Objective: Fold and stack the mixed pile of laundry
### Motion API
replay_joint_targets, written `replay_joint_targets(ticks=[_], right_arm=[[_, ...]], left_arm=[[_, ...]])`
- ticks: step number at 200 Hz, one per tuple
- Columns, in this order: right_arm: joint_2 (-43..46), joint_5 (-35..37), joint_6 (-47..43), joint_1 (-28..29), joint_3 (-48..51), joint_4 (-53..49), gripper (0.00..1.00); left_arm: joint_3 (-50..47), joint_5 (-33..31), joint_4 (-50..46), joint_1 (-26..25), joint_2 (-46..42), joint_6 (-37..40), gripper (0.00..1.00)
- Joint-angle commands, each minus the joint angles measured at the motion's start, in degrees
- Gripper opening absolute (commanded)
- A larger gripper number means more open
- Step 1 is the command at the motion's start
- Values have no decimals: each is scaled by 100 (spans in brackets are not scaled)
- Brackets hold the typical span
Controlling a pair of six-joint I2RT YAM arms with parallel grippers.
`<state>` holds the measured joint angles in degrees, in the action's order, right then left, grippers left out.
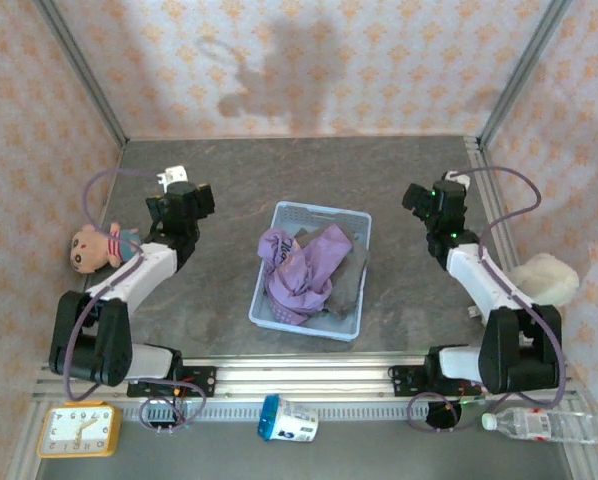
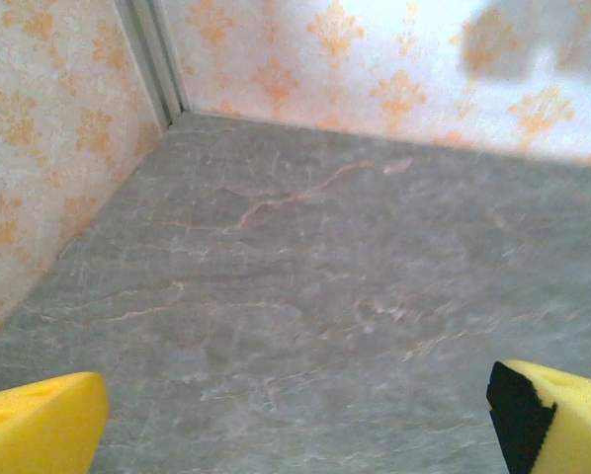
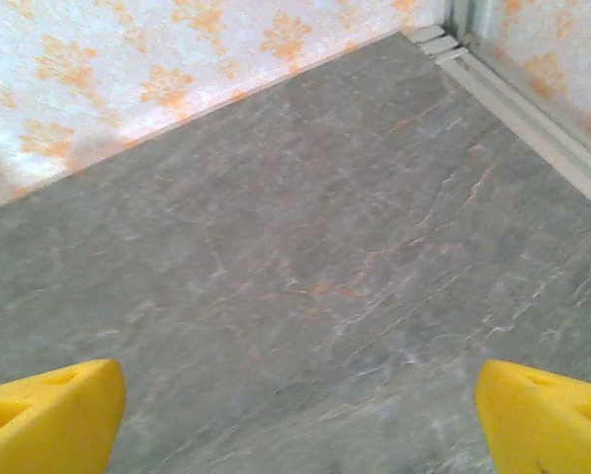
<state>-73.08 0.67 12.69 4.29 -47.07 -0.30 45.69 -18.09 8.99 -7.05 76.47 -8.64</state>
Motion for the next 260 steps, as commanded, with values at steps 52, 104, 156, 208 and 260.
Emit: replay_joint_targets(ticks=[52,104,156,208,260], right_arm=[[362,-1251,1403,1452,-981,-4299,79],[976,-1972,1477,2153,-122,-4673,69],[765,-2109,1453,2952,180,-4122,52],[189,-1226,1006,2975,-140,-4250,28],[-628,-214,263,2725,-830,-4573,8]], left_arm=[[829,522,-3163,-1020,-196,-3325,100],[614,414,-3774,-1900,-414,-4429,100],[699,380,-3856,-1949,-361,-4572,100],[739,380,-3870,-1954,-226,-4726,100],[862,338,-3967,-1945,-166,-4690,100]])
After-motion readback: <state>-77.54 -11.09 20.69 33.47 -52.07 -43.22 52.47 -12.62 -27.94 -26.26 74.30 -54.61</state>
